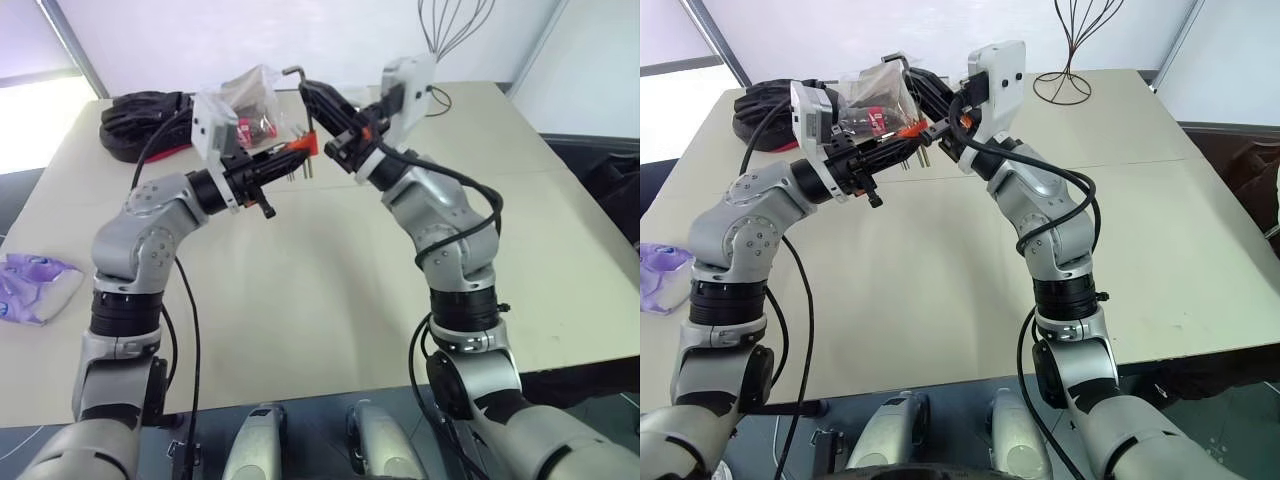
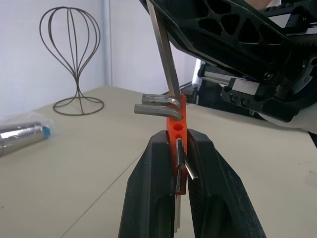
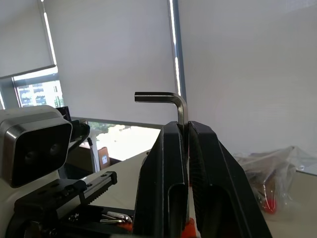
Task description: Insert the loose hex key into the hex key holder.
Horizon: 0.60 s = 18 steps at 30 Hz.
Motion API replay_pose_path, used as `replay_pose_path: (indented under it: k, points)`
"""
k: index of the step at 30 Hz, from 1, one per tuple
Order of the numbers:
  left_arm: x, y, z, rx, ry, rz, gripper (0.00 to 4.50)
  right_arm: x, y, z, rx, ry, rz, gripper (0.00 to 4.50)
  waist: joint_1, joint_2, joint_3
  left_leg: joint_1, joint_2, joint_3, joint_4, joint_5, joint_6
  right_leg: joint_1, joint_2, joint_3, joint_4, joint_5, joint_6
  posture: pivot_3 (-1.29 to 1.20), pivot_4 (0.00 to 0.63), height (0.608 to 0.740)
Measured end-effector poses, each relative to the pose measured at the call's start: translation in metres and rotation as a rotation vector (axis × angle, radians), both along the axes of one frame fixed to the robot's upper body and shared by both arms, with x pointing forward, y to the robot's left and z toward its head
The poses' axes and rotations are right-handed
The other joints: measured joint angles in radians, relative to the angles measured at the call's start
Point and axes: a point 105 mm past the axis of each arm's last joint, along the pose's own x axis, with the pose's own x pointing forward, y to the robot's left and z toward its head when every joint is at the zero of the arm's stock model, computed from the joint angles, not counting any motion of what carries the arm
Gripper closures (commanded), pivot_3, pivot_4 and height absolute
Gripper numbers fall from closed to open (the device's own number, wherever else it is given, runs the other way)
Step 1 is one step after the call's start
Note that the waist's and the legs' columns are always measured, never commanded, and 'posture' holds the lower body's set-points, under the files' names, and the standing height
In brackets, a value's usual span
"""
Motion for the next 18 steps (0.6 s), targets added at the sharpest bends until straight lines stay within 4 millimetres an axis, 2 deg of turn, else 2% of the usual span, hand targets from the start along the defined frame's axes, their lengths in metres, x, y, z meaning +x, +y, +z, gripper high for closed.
replay_pose_path:
  k: [12,15,16,18]
  points:
    - [0.002,0.001,0.000,-0.017,0.009,0.016,4.50,-0.002,-0.003,-0.002,-0.016,-0.025,0.002,4.45,0.000,0.000,0.000,0.000,0.000,0.000,0.000,0.000,0.000,0.000,0.000,0.000,0.000,0.000,0.000,0.00,0.150,0.740]
    - [0.003,0.003,0.003,-0.033,0.006,0.017,4.50,-0.003,-0.004,-0.006,-0.022,-0.020,0.005,3.42,0.000,0.000,0.000,0.000,0.000,0.000,0.000,0.000,0.000,0.000,0.000,0.000,0.000,0.000,0.000,0.00,0.150,0.740]
    - [0.002,0.003,0.007,-0.039,-0.002,0.017,4.50,-0.003,-0.004,-0.010,-0.029,-0.007,0.006,2.85,0.000,0.000,0.000,0.000,0.000,0.000,0.000,0.000,0.000,0.000,0.000,0.000,0.000,0.000,0.000,0.00,0.150,0.740]
    - [0.002,0.004,0.010,-0.046,-0.012,0.015,4.50,-0.002,-0.004,-0.016,-0.040,0.013,0.007,1.98,0.000,0.000,0.000,0.000,0.000,0.000,0.000,0.000,0.000,0.000,0.000,0.000,0.000,0.000,0.000,0.00,0.150,0.740]
